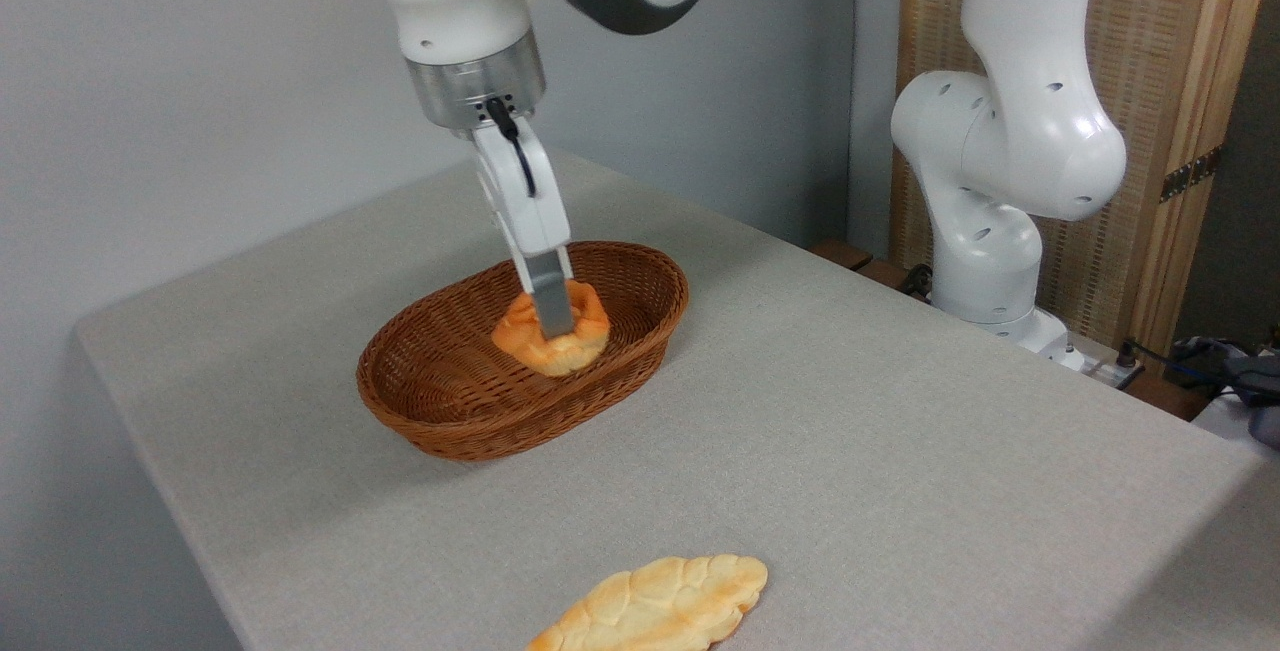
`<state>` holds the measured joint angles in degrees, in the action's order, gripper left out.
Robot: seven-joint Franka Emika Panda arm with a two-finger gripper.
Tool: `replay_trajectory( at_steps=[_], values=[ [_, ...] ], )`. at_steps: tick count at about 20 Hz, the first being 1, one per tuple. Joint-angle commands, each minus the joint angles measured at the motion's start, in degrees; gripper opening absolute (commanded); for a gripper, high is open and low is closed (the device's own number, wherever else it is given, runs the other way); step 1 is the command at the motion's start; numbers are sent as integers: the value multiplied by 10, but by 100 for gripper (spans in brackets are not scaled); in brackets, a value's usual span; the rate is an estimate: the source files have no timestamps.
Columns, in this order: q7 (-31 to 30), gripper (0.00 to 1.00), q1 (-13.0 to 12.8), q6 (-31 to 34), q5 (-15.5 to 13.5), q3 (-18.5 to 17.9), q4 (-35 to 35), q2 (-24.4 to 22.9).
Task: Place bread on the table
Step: 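Lift the bun and carry it over the basket rim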
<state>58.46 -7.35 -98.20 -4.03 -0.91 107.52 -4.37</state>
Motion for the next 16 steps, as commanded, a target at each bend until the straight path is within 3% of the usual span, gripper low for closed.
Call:
replay_trajectory(
  at_steps=[1,5,7,9,10,11,16],
  values=[
    [29,54,-8,10,61,-27,19,-6],
    [29,67,-7,-8,125,-27,36,2],
    [25,89,-6,-17,136,-27,36,6],
    [27,92,-6,-17,137,-27,37,8],
    [29,98,-5,-18,140,-27,37,8],
    [31,100,-5,-20,153,-27,36,8],
    [32,100,-5,-21,164,-27,36,9]
  ],
)
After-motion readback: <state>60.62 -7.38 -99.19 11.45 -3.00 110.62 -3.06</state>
